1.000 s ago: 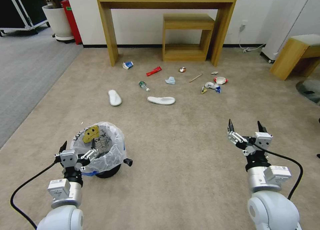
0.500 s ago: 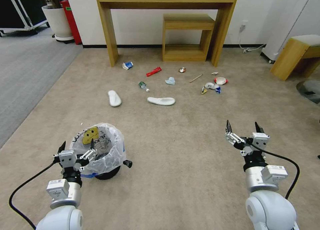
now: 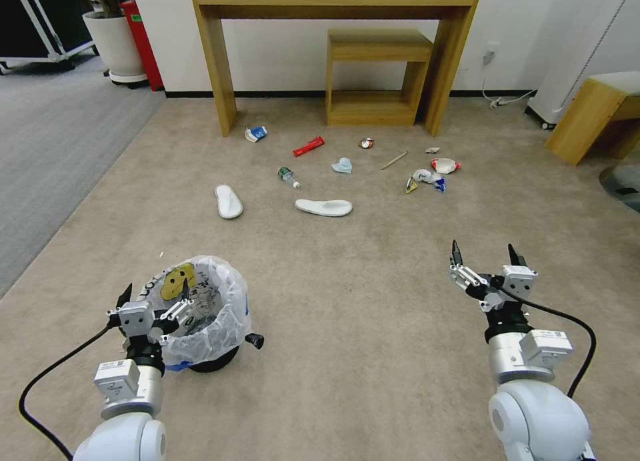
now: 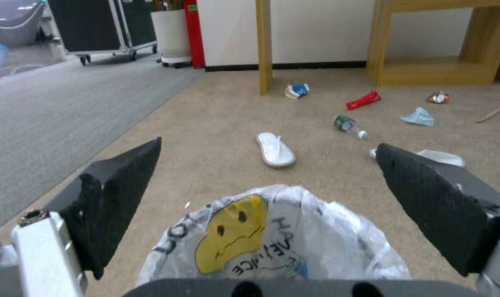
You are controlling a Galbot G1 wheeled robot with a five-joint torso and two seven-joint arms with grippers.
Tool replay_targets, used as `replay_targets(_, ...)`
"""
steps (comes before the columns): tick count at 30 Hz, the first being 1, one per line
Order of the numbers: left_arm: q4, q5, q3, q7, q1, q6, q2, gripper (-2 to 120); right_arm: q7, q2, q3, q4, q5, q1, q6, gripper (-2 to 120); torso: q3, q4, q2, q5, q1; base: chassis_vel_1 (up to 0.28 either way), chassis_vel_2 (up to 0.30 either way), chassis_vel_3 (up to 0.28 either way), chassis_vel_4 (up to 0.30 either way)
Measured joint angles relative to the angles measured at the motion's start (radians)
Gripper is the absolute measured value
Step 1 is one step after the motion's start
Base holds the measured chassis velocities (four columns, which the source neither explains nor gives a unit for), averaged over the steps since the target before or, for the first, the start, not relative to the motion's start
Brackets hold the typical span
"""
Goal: Pick up the trash bin and place the garbage on the floor into it.
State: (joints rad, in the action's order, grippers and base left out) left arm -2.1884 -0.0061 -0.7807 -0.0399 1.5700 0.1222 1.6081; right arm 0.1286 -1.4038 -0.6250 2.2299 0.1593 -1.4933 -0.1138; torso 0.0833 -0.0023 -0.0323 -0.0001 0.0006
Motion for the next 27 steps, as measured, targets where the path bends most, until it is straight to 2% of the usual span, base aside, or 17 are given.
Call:
replay_targets(19, 0.011, 0.004, 0.002, 0.0, -0.001, -0.009, 0.0, 100, 0.024, -0.008, 0.007, -0.011, -0.011, 0.008, 0.009, 100, 0.0, 0.0, 0.0, 0.0001, 0.0, -0.068, 0.065, 0.065, -0.067)
replay_targets(27, 0.015, 0.006, 0.002, -0.001, 0.001, -0.013, 0.0, 100, 0.04, -0.011, 0.012, -0.023, -0.015, 0.017, 0.039, 100, 0.0, 0.0, 0.0, 0.0001, 0.0, 0.0, 0.0, 0.0, 0.0)
